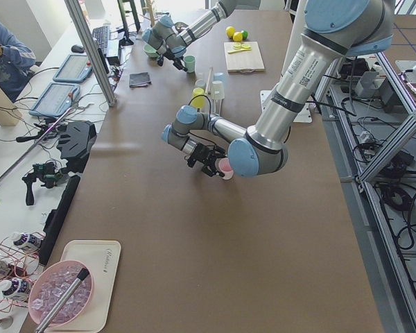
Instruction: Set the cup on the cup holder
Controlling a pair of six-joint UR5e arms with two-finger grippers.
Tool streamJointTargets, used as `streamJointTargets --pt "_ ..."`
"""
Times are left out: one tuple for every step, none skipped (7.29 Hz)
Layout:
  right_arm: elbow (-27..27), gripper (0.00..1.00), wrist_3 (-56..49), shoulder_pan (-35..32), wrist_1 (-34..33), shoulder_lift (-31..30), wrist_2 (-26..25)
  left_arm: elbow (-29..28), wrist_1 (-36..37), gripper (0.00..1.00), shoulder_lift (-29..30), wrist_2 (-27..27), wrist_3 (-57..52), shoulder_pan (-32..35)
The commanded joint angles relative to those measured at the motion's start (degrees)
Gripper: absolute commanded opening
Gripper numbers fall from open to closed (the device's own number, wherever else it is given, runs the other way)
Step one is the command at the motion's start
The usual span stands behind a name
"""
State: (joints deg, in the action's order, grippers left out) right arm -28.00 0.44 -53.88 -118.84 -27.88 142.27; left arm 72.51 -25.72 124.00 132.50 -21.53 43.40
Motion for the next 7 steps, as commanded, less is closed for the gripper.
streamJointTargets --pt "0.5 1.0 0.0 0.9 -1.0 -0.1 0.2 0.0 0.8 0.92 -0.1 0.0 0.1 -0.5" --pt "0.5 0.99 0.0 1.0 -1.0 0.0 0.3 0.0 1.3 0.93 -0.1 0.0 0.0 -0.7" --pt "0.6 0.99 0.0 1.0 -1.1 0.0 0.4 0.0 1.6 0.94 -0.2 0.0 0.1 -0.8" --pt "0.7 0.98 0.0 1.0 -1.5 0.0 0.5 0.1 1.6 0.94 -0.2 0.0 0.1 -1.1" --pt "0.7 0.94 -0.3 1.1 -2.0 0.0 0.5 0.1 1.8 0.94 -0.2 0.0 0.1 -1.3" --pt "0.7 0.7 -0.3 1.1 -2.0 0.0 0.4 0.2 2.0 0.94 -0.3 0.0 0.1 -1.5" --pt "0.7 0.42 -0.4 1.1 -2.0 0.0 0.4 0.3 2.5 0.94 -0.5 0.0 0.1 -1.6"
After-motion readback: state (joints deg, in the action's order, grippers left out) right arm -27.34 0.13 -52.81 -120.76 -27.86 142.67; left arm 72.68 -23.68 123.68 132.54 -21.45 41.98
